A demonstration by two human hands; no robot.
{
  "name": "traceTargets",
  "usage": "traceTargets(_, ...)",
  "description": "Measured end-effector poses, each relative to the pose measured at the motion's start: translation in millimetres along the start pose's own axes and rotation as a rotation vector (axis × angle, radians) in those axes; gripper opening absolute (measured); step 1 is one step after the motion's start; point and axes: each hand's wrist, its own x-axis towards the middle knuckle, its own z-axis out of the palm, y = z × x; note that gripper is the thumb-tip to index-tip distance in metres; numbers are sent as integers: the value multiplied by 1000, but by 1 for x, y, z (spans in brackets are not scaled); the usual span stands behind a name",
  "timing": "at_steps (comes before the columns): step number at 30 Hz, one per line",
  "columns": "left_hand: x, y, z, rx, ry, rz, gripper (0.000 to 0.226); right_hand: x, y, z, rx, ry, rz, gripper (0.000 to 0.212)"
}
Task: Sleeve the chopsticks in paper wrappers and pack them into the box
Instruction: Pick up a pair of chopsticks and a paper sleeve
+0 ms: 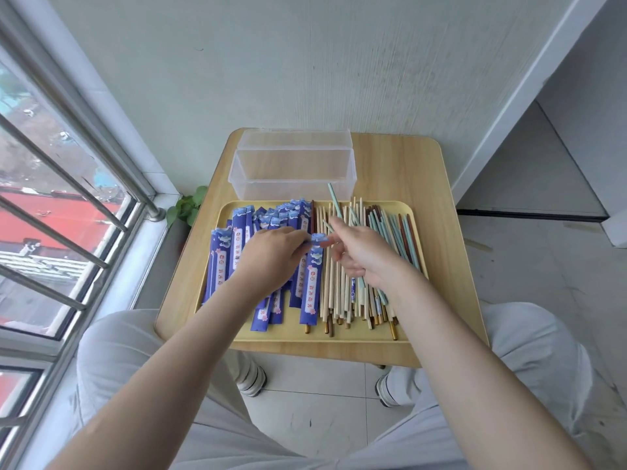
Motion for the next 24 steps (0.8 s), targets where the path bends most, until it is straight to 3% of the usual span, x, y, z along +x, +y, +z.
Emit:
traceTargets(4,-3,-4,-6,36,-230,-155,30,-1,1,-17,-163,-30,-25,33)
traceTargets(8,-3,-9,-13,2,-278,-193,58,-4,-2,-28,-468,8,-148,13)
traceTargets(13,0,-14,-16,62,-295,-237,49,-4,-4,-37,-573,138,-309,12)
traceTargets(19,-3,-16,-20,25,-257,-286,41,3,-1,-36,-857,328,-359,13)
traceTargets(24,-4,-14,-16,73,-286,-244,43,2,-2,-28,-906,336,-388,14)
